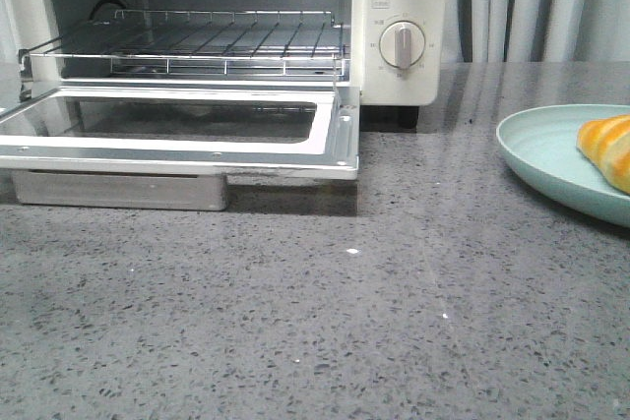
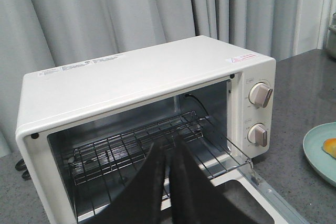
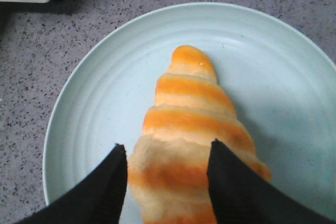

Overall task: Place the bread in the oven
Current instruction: 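Lower the right gripper onto the croissant on the green plate and grasp, then lift the croissant off the plate with the right gripper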

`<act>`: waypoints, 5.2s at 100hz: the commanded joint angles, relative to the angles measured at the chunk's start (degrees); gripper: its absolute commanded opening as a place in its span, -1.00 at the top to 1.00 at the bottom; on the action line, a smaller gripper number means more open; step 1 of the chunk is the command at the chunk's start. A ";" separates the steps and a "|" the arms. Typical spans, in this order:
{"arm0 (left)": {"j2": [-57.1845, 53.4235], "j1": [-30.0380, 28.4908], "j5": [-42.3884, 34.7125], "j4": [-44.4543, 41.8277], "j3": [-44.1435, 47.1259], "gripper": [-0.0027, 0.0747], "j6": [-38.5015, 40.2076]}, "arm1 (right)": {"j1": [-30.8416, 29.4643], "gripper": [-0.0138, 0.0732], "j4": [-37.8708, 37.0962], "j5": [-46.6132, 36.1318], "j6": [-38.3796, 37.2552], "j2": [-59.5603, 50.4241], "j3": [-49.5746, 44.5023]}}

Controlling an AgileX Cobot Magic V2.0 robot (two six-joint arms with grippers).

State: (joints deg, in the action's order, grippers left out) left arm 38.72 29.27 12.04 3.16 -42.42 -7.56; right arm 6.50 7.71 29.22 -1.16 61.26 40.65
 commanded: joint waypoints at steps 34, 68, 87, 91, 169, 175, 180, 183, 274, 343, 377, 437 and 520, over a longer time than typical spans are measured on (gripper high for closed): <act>-0.17 -0.16 -4.26 0.00 -2.17 0.98 0.03 | 0.03 -0.34 -2.62 -4.34 0.64 2.58 2.04; -0.17 -0.16 -4.26 0.00 -2.17 0.98 0.03 | 0.03 -0.35 -3.90 -5.27 0.64 2.23 2.04; -0.17 -0.16 -4.26 0.00 -2.17 0.98 0.03 | 0.03 -0.35 -4.00 -5.23 0.64 1.76 3.18; -0.17 -0.16 -4.37 0.00 -2.17 0.98 0.03 | 0.03 -0.35 -4.11 -5.07 0.64 1.76 3.94; -0.17 -0.16 -4.73 -0.65 -2.17 0.98 0.03 | 0.03 -0.35 -10.56 -0.63 0.64 6.72 7.37; -0.17 -0.16 -4.73 -0.65 -2.17 0.98 0.03 | 0.03 -0.35 -10.82 -0.38 0.64 7.46 7.37; -0.17 -0.16 -4.73 -0.65 -2.17 0.98 0.03 | 0.03 -0.35 -10.82 -0.27 0.64 7.94 7.37; -0.17 -0.16 -4.73 -0.65 -2.17 0.98 0.03 | 0.03 -0.35 -10.82 -0.27 0.64 8.15 7.37; -0.17 -0.16 -6.00 -1.00 -2.17 0.98 0.03 | 0.03 0.77 -10.82 5.21 0.64 9.37 7.37; -0.17 -0.16 -6.00 -1.00 -2.17 0.98 0.03 | 0.03 0.81 -8.81 13.33 0.64 0.53 15.44; -0.17 -0.16 -6.00 -1.00 -2.17 0.98 0.03 | 0.12 0.81 3.00 16.49 7.26 -8.18 15.70; -0.17 -0.16 -6.00 -0.90 -2.17 0.98 0.13 | 0.12 0.81 33.17 19.39 35.37 -7.93 16.02; -0.17 -0.16 -6.00 -0.90 -2.17 0.98 0.13 | 7.81 0.81 43.37 23.04 46.47 8.00 26.24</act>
State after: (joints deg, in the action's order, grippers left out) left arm 38.72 29.27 10.64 2.09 -42.42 -7.56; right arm 12.81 47.61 55.15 43.46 69.49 64.82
